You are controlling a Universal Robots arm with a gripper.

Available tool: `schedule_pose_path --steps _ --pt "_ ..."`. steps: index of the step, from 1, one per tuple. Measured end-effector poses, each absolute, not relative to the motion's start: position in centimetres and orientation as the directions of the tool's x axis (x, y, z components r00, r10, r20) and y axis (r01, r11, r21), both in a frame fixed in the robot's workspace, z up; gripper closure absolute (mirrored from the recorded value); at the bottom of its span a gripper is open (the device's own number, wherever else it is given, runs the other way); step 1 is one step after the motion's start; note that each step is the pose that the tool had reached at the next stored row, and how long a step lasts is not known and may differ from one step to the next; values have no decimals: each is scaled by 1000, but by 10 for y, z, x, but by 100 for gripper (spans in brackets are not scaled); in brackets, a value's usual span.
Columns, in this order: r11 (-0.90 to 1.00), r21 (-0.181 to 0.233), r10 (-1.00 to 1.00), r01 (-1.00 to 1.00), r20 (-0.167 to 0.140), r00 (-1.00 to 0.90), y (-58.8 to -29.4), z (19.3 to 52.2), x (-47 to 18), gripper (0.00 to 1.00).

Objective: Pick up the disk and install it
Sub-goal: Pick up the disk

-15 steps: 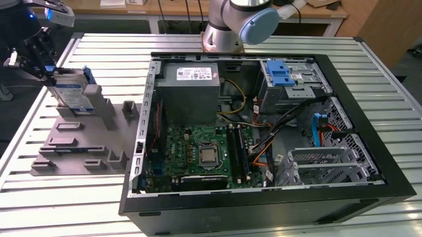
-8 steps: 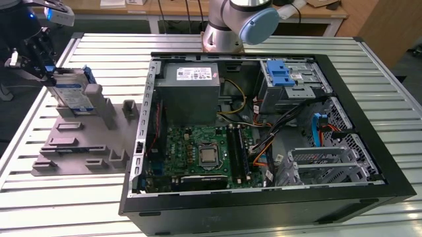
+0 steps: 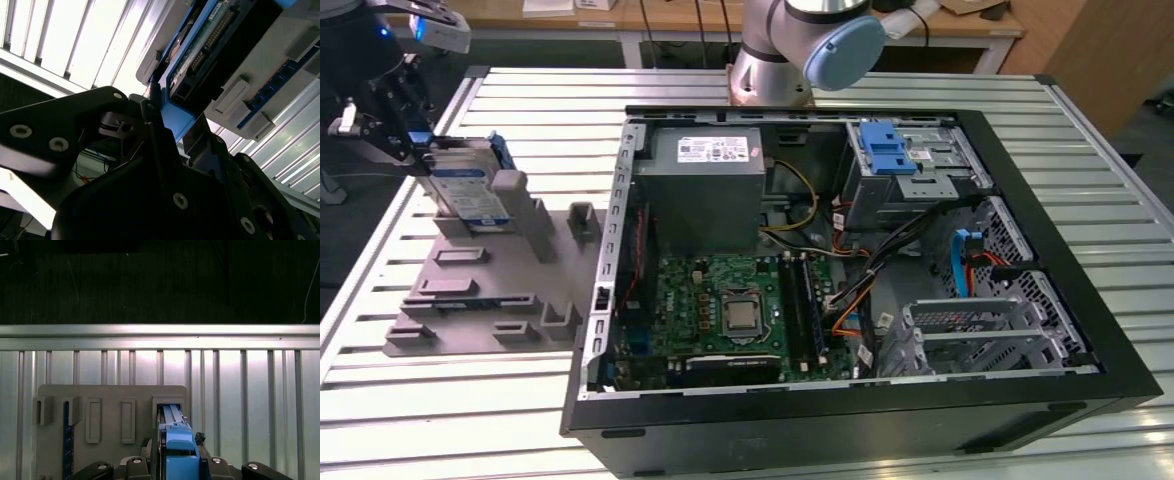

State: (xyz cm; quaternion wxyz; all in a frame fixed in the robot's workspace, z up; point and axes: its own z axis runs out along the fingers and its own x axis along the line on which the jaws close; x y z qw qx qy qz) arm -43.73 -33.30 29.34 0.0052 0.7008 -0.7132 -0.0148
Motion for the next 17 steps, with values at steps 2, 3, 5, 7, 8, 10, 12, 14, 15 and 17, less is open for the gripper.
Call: schedule_pose_path --steps 2,3,5,7,8,10,12,14,15,17 --pt "17 28 -1000 -999 -13 -18 -333 293 -437 56" --pt "17 28 -1000 -999 -13 -18 -333 293 -437 56" --pt "17 28 -1000 -999 -13 -18 -333 293 -437 56" --pt "17 28 -1000 -999 -13 -18 -333 293 -437 58" --pt "17 28 -1000 -999 -13 -18 -333 293 -437 64" --pt "17 28 -1000 -999 -13 -18 -333 293 -437 64" --pt "17 28 -1000 -999 -13 -18 -333 294 -437 64" --pt "17 28 -1000 -999 -13 -18 -333 296 -437 64" --pt "17 28 -1000 -999 -13 -18 -333 298 -437 64" --pt "17 28 -1000 -999 -13 -18 -333 302 -437 64"
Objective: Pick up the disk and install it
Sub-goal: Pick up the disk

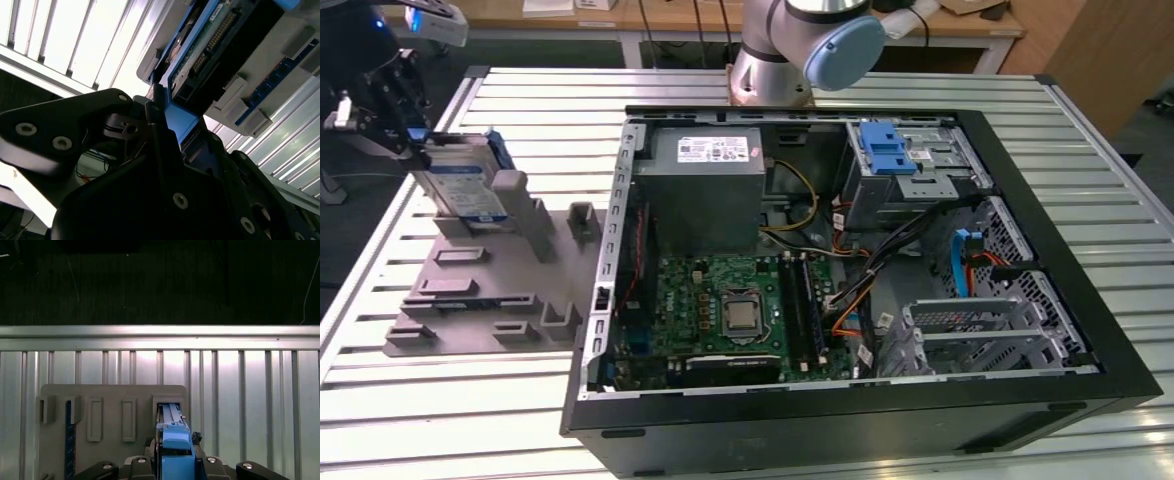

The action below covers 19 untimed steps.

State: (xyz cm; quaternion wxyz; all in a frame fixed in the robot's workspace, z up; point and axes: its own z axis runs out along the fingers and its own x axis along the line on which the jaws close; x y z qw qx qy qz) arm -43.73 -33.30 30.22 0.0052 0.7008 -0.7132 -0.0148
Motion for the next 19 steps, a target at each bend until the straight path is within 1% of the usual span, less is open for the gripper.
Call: schedule_pose_path --steps 6,19 --pt "17 28 -1000 -999 -13 -18 -333 319 -437 64" --pt "17 28 -1000 -999 -13 -18 -333 370 -437 64"
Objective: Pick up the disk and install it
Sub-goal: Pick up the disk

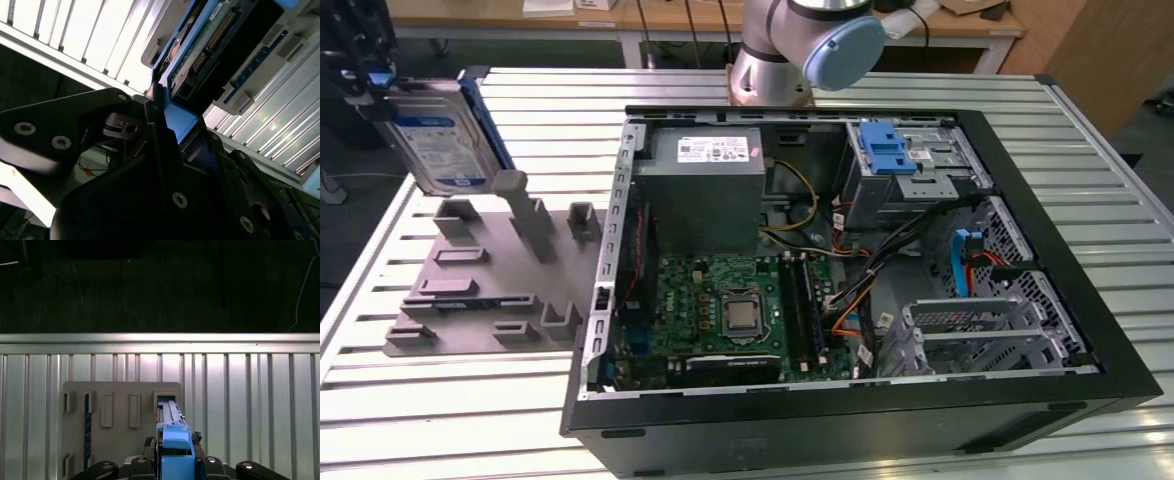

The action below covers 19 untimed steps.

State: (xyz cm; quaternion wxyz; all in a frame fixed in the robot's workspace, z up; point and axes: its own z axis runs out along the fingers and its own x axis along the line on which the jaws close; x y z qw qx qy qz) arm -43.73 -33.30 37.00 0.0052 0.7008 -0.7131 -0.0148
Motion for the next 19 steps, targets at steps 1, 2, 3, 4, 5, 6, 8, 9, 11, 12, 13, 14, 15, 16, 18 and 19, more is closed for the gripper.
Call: schedule_pose_path --steps 1,2,3,4,5,6,8,9,11,12,13,14,15,16,18,19 --pt "17 28 -1000 -999 -13 -18 -333 374 -437 64" --pt "17 28 -1000 -999 -13 -18 -333 378 -437 64" --pt "17 28 -1000 -999 -13 -18 -333 382 -437 64" --pt "17 28 -1000 -999 -13 -18 -333 385 -437 64" --pt "17 28 -1000 -999 -13 -18 -333 389 -437 64" --pt "17 28 -1000 -999 -13 -18 -333 393 -437 64" --pt "17 28 -1000 -999 -13 -18 -333 401 -437 64" --pt "17 28 -1000 -999 -13 -18 -333 404 -437 64" --pt "17 28 -1000 -999 -13 -18 -333 413 -437 64" --pt "17 28 -1000 -999 -13 -18 -333 417 -437 64" --pt "17 28 -1000 -999 -13 -18 -333 421 -437 64" --pt "17 28 -1000 -999 -13 -18 -333 426 -437 64" --pt "17 29 -1000 -999 -13 -18 -333 430 -437 64" --pt "17 28 -1000 -999 -13 -18 -333 434 -437 64" --pt "17 28 -1000 -999 -13 -18 -333 442 -437 64" --pt "17 28 -1000 -999 -13 -18 -333 446 -437 64"
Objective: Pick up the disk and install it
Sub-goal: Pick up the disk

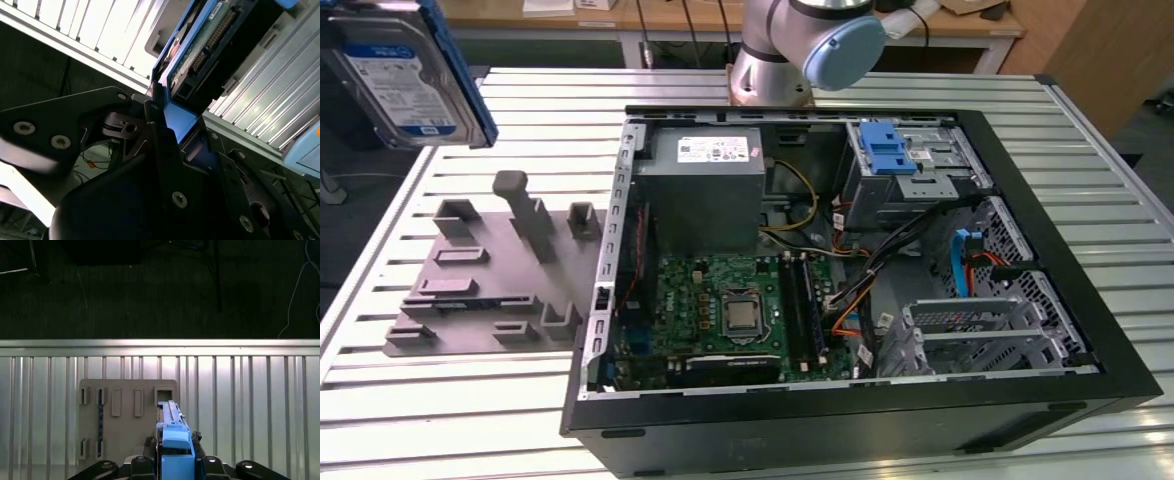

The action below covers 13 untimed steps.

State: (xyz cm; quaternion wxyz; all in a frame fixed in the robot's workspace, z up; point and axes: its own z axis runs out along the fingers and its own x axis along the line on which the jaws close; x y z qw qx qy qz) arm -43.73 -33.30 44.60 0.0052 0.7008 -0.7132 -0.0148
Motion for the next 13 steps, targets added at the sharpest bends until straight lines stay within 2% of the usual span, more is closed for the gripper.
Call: schedule_pose_path --steps 13 --pt "17 28 -1000 -999 -13 -18 -333 489 -437 64"
